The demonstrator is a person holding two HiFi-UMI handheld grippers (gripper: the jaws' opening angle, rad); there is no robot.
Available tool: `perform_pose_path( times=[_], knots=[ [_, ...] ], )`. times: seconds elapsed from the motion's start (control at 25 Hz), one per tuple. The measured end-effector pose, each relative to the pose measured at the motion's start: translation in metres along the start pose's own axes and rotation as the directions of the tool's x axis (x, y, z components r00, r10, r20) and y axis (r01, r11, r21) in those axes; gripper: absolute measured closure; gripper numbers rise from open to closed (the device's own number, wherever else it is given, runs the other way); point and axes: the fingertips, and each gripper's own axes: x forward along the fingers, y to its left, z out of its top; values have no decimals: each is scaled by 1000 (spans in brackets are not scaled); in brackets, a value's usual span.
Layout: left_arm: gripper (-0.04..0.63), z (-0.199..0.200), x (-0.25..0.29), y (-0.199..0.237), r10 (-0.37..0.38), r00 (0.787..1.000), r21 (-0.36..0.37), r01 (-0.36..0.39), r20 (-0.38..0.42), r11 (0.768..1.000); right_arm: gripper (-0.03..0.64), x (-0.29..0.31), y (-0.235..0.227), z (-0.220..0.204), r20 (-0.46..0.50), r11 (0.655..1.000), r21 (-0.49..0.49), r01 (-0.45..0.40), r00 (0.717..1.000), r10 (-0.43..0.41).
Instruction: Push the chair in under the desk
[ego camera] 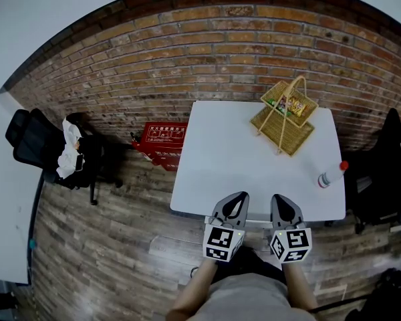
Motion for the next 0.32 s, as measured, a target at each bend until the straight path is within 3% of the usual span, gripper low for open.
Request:
perform_pose_path(
  times=[0.32],
  knots=[
    [575, -4, 5, -3, -10, 1000, -1, 10, -16, 1000, 601, 2, 1, 1, 2, 1000, 0, -12, 1000, 12]
  ],
)
